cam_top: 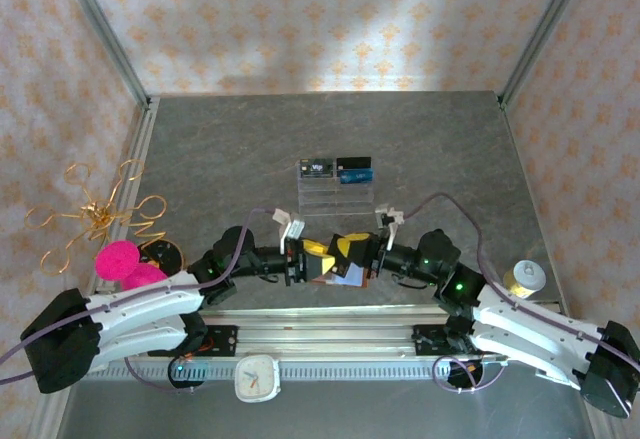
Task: Take the credit cards out of the card holder
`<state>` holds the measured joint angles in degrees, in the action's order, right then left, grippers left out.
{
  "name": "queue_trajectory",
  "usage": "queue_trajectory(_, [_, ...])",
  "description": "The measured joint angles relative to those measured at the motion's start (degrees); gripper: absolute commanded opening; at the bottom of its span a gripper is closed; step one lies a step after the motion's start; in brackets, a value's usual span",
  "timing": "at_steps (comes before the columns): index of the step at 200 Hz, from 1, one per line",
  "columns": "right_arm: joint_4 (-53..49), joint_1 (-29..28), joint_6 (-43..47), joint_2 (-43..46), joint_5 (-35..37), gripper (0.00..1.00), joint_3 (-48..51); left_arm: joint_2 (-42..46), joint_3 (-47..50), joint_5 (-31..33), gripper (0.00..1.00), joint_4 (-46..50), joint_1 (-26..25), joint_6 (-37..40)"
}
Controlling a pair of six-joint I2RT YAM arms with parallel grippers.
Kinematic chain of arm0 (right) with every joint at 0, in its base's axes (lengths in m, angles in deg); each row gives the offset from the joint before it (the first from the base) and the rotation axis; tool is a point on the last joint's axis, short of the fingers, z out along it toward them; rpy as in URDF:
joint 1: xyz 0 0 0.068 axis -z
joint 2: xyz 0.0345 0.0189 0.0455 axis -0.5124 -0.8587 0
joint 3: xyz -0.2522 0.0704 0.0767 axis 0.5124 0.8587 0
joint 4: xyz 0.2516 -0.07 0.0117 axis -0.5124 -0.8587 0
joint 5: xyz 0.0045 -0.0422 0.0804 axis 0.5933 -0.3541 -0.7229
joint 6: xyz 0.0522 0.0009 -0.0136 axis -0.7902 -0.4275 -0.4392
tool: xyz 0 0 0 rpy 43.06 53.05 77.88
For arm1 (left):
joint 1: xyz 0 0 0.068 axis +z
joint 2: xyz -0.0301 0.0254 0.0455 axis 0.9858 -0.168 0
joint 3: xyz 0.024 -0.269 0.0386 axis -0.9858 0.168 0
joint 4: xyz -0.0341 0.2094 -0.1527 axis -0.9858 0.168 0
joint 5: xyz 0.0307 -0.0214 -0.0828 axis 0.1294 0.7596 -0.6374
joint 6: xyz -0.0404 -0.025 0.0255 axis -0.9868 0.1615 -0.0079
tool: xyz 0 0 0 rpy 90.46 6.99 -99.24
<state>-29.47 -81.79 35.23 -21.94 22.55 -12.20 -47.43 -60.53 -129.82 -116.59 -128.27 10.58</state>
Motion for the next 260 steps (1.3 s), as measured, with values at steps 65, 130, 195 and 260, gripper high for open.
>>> queue_trajectory(65, [5.64,0.00,-2.93,-0.81,1.25,0.00,1.11,-0.66,4.59,0.33,0.35,-12.02,0.11,-6.05])
queue_trajectory(130, [8.20,0.00,-4.57,-2.27,1.68,0.00,2.71,-2.62,4.59,0.33,0.30,-16.44,0.11,-8.04])
queue_trajectory(195, [8.81,-0.04,-5.27,-3.23,2.69,0.00,2.80,-5.31,5.01,0.33,0.00,-19.15,0.44,-9.70])
queue_trajectory(260, [3.19,3.52,-6.47,-3.93,13.44,0.55,2.86,1.18,4.83,4.81,0.00,-9.84,0.70,-6.84])
